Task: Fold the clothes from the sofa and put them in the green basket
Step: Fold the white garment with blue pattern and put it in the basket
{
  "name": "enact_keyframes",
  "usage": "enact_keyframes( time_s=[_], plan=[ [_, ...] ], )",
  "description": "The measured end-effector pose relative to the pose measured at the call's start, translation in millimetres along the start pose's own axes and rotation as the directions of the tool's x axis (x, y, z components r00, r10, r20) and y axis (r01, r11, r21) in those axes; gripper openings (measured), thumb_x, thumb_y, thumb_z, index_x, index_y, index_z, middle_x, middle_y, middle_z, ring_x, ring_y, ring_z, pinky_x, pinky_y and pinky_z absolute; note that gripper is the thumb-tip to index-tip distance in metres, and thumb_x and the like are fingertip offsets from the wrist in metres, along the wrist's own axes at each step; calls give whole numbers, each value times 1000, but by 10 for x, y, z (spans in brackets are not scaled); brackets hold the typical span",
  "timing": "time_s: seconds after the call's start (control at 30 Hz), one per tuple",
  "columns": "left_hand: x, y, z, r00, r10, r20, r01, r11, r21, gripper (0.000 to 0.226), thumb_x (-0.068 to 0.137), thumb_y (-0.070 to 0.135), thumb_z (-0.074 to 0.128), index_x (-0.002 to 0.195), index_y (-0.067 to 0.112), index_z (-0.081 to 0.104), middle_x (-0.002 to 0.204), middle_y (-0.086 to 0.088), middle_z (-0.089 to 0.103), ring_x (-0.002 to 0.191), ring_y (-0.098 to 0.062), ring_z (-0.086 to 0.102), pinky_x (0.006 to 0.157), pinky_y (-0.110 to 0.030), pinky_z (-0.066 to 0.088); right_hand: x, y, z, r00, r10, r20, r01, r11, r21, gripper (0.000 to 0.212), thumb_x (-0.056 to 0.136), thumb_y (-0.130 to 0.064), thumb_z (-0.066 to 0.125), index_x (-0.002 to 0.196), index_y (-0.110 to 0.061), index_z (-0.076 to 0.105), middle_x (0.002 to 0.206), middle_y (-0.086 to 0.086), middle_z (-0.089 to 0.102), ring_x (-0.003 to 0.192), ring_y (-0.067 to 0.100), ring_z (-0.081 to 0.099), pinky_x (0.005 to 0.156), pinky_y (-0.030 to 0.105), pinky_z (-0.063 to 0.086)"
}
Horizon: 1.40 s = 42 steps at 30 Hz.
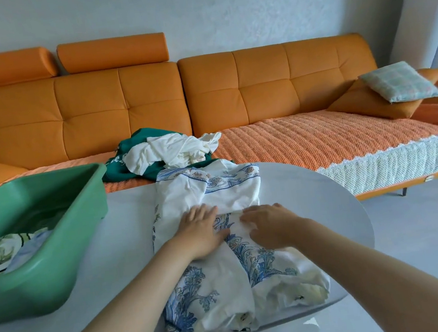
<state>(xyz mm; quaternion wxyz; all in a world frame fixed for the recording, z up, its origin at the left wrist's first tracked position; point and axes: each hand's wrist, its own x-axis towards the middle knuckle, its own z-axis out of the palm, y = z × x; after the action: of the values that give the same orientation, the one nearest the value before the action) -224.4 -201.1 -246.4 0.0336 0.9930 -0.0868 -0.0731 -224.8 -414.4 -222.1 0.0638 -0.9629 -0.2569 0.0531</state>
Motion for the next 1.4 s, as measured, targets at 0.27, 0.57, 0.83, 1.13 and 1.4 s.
enact_keyframes(
  time_s=[0.27, 0.57, 0.83, 1.13, 1.4],
  plan=[
    [389, -237, -369, 959, 47, -280, -70, 995, -74, 42, 105, 35, 37, 145, 25, 42, 149, -2, 46, 135, -25, 40, 107, -41, 33, 616, 161, -151, 937, 234, -260, -176, 957, 228, 26, 100, -23, 41, 116, -23, 61, 120, 4, 63, 103, 28, 61, 76, 31, 42],
    [802, -583, -316, 1000, -8, -29, 11, 996, 87, 74, 96, 64, 41, 159, 35, 14, 167, -1, 7, 153, -21, 6, 121, -40, 8, 1206, 471, -100, 831, 537, -142, -552, 829, -93, 61, 93, -63, 42, 126, -14, 58, 120, 7, 55, 106, 24, 58, 74, 33, 45],
    [980, -625, -185, 1000, 7, -5, -7, 999, 44, 84, 84, 83, 37, 156, 46, 12, 168, 0, 4, 154, -21, -1, 121, -47, -2, 1373, 321, -112, 772, 635, -41, -636, 769, -71, 44, 93, -43, 49, 128, -17, 57, 116, 1, 62, 103, 22, 60, 64, 29, 42],
    [934, -621, -234, 992, -25, -128, -19, 944, -328, 75, 90, 71, 46, 155, 36, 29, 161, 0, 31, 147, -22, 29, 119, -42, 23, 1397, 18, -182, 771, 543, -332, -312, 777, 546, 18, 92, -27, 43, 81, -16, 52, 82, 5, 58, 73, 26, 53, 53, 30, 33],
    [880, -888, -670, 908, -376, -183, -60, 316, -947, 33, 102, 43, 39, 117, 25, 62, 103, 5, 70, 85, -15, 67, 76, -33, 50, 1538, -713, -370, 861, 151, -487, -19, 964, 266, 21, 98, -32, 47, 89, -13, 52, 80, 2, 57, 78, 28, 56, 55, 35, 31]
  ],
)
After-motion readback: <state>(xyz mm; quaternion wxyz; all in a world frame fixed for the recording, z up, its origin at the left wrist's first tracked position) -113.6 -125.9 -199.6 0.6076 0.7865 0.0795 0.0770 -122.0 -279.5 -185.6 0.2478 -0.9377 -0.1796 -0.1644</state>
